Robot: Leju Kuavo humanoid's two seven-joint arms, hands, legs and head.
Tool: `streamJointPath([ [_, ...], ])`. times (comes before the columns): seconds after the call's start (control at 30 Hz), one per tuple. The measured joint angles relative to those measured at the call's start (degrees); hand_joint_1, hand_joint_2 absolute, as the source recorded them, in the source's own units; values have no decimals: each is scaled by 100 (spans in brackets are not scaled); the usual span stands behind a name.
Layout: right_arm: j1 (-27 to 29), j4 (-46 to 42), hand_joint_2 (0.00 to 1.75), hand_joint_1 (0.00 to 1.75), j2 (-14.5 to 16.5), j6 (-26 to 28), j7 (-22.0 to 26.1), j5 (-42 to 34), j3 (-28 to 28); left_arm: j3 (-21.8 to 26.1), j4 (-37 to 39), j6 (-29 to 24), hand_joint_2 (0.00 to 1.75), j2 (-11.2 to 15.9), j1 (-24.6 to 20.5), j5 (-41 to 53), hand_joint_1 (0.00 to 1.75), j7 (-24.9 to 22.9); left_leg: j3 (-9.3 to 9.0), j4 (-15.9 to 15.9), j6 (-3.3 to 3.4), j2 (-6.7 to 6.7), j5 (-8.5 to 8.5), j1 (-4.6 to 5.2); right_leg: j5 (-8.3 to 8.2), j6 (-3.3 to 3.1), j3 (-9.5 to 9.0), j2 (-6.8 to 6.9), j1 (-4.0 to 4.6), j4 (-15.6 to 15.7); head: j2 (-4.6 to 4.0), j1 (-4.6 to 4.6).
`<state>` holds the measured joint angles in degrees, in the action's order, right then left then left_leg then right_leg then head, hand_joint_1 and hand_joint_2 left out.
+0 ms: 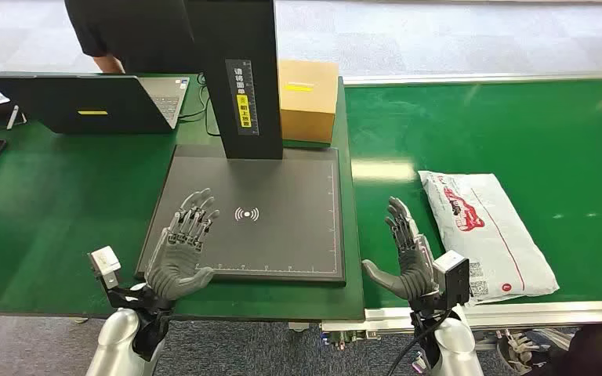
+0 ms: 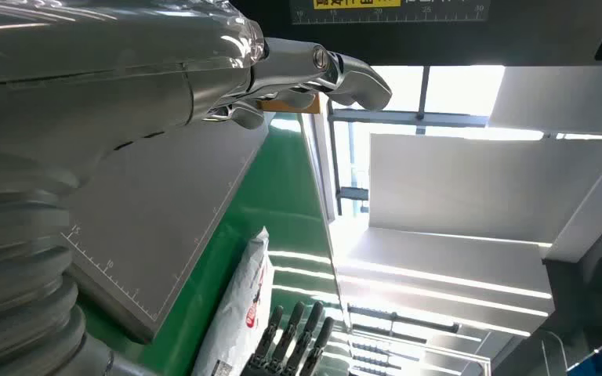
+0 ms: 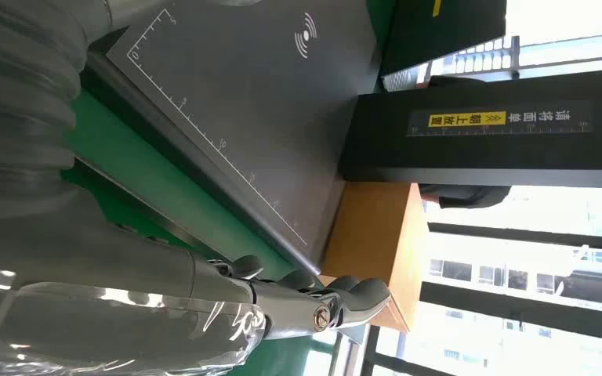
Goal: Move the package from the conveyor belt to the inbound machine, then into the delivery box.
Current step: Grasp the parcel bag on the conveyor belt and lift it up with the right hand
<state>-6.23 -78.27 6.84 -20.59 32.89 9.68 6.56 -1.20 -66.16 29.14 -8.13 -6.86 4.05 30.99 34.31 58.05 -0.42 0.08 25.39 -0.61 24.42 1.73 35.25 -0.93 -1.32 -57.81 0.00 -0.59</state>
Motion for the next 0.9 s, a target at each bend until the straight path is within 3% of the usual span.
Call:
streamJointPath([
  [0.77,-16,33,175,0,-17,168,4,26,106,6,0,-35,175,0,-13,17,0,28,0,0,0,0,0,0,0,0,0,0,0,0,0,0],
  [0.9,-18,26,175,0,-17,561,-25,261,163,7,-1,-37,175,-1,-10,20,0,11,0,0,0,0,0,0,0,0,0,0,0,0,0,0],
])
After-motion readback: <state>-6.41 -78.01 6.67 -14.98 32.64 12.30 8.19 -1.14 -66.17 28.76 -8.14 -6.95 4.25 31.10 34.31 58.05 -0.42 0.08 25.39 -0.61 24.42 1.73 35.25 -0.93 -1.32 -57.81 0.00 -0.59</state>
